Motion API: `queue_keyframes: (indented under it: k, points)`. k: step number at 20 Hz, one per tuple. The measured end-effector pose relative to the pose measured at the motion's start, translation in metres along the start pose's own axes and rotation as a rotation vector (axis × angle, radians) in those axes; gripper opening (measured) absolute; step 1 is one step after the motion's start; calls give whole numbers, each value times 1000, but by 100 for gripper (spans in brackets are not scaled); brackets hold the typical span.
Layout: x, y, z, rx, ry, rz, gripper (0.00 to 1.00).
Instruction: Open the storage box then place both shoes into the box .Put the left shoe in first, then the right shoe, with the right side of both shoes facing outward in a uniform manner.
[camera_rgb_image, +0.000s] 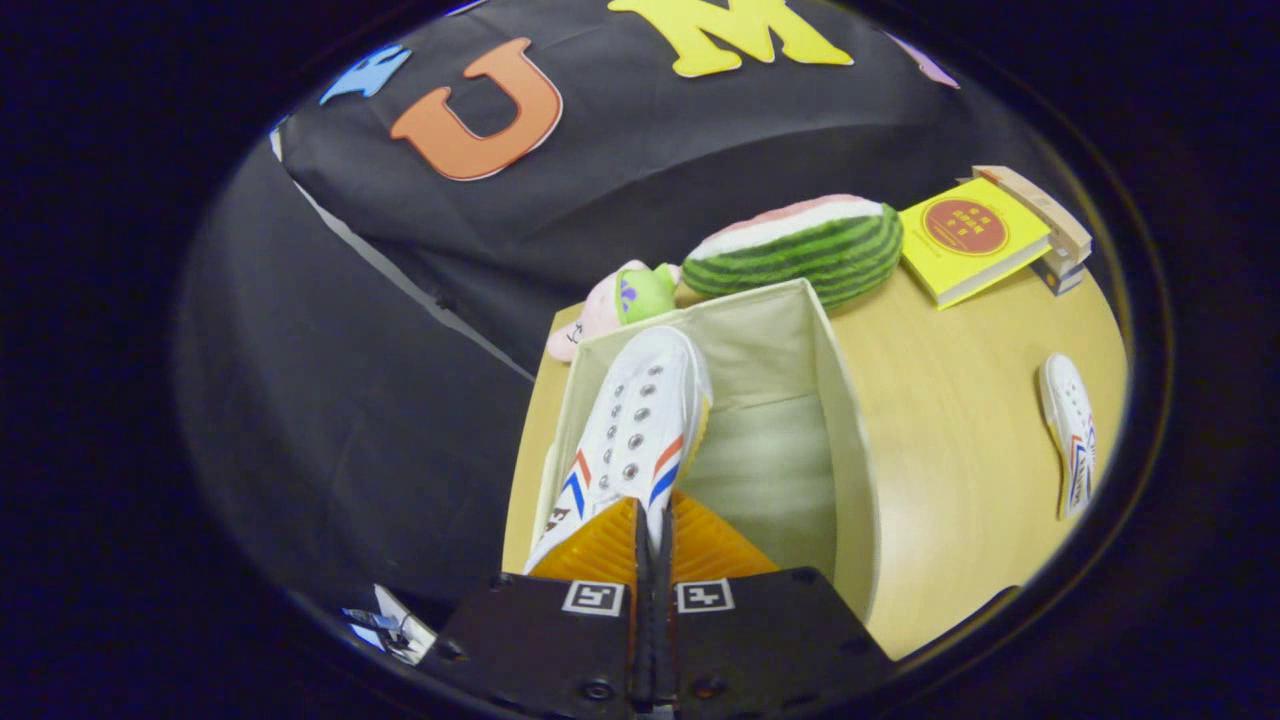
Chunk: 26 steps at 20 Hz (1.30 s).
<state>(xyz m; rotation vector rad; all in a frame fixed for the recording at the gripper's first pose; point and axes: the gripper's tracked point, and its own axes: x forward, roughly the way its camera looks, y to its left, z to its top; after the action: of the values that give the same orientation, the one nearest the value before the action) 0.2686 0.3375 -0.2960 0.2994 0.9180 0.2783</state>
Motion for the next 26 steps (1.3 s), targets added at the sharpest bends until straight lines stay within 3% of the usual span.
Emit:
queue_keyframes:
  k: [1, 3, 4, 8, 18, 26]
  points:
    - [5, 3, -7, -33, 17, 13, 6]
    - [9, 25, -26, -49, 74, 115, 22]
    - [1, 29, -27, -73, 81, 130, 40]
    - [-35, 4, -1, -203, -17, 43, 94]
    - [-115, -108, 26, -267, -95, -67, 95]
    - [-142, -230, 25, -198, -50, -159, 96]
